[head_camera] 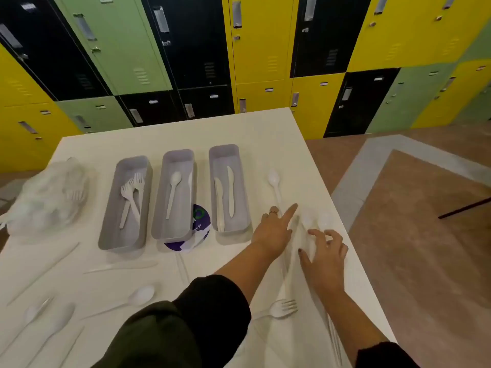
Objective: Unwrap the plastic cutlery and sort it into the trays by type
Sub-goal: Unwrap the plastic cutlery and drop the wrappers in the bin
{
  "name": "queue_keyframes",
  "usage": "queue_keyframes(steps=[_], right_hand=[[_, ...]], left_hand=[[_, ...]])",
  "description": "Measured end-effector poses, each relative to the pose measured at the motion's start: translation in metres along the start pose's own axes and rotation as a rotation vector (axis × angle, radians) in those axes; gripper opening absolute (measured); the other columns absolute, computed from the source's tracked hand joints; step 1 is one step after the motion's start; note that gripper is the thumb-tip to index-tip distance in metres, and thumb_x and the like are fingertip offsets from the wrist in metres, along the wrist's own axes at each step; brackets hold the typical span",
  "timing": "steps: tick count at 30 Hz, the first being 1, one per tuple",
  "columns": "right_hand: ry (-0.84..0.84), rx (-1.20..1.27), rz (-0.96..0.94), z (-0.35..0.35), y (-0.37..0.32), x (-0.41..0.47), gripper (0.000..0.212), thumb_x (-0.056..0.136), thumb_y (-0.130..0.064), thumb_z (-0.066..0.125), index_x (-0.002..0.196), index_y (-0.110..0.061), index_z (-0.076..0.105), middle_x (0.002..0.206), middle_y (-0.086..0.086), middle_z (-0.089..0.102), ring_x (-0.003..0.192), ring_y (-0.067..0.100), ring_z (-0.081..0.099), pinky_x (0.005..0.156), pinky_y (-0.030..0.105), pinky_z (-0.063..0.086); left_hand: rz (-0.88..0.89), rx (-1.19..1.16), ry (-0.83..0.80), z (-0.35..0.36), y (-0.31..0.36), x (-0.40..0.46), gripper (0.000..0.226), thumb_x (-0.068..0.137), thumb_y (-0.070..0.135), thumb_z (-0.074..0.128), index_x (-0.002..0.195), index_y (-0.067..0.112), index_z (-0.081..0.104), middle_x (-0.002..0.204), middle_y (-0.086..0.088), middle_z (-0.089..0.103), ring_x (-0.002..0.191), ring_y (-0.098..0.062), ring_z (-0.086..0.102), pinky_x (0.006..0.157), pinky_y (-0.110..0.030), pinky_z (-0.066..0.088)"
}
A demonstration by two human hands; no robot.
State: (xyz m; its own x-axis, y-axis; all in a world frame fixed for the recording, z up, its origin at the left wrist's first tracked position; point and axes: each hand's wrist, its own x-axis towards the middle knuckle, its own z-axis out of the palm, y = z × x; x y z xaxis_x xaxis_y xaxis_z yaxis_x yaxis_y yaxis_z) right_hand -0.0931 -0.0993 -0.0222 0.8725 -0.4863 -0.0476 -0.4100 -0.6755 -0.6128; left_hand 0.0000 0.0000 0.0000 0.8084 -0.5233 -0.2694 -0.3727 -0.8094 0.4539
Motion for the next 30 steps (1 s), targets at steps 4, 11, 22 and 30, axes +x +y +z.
queue_keyframes(steps=[4, 11, 22, 30], right_hand=[[-0.051, 0.055, 0.027, -0.004, -0.004, 0.011, 0.039, 0.085, -0.015, 0.065, 0.121, -0.019, 0.051, 0.13, 0.007, 0.036, 0.116, 0.022, 0.037, 0.088, 0.025, 0.037], [-0.129, 0.03, 0.042, -0.009, -0.006, 0.024, 0.027, 0.09, -0.011, 0.056, 0.114, -0.018, 0.046, 0.109, 0.005, 0.048, 0.093, 0.018, 0.05, 0.074, 0.023, 0.04], [-0.251, 0.054, 0.177, -0.016, -0.01, 0.043, 0.047, 0.089, -0.001, 0.049, 0.134, -0.006, 0.036, 0.114, 0.017, 0.06, 0.098, 0.031, 0.057, 0.07, 0.025, 0.035], [-0.242, 0.342, 0.207, -0.048, -0.016, 0.023, 0.071, 0.093, -0.001, 0.044, 0.15, -0.015, 0.005, 0.105, 0.007, 0.049, 0.069, 0.016, 0.058, 0.049, 0.016, 0.04]], left_hand=[[-0.064, 0.066, 0.019, -0.004, 0.001, 0.022, 0.053, 0.1, 0.028, 0.039, 0.148, 0.028, 0.017, 0.141, -0.02, 0.029, 0.109, -0.034, 0.052, 0.093, -0.042, 0.048], [-0.109, 0.19, 0.011, -0.011, -0.004, 0.037, 0.031, 0.1, 0.019, 0.037, 0.128, 0.007, 0.039, 0.14, -0.022, 0.029, 0.099, -0.035, 0.056, 0.081, -0.039, 0.048], [-0.234, 0.07, 0.06, -0.012, -0.002, 0.029, 0.036, 0.09, -0.005, 0.042, 0.125, -0.005, 0.035, 0.122, -0.021, 0.051, 0.104, -0.031, 0.059, 0.084, -0.031, 0.047], [-0.092, -0.1, 0.206, -0.018, -0.007, -0.021, 0.025, 0.096, 0.0, 0.032, 0.116, -0.001, 0.047, 0.121, -0.018, 0.045, 0.107, -0.032, 0.047, 0.071, -0.021, 0.033]])
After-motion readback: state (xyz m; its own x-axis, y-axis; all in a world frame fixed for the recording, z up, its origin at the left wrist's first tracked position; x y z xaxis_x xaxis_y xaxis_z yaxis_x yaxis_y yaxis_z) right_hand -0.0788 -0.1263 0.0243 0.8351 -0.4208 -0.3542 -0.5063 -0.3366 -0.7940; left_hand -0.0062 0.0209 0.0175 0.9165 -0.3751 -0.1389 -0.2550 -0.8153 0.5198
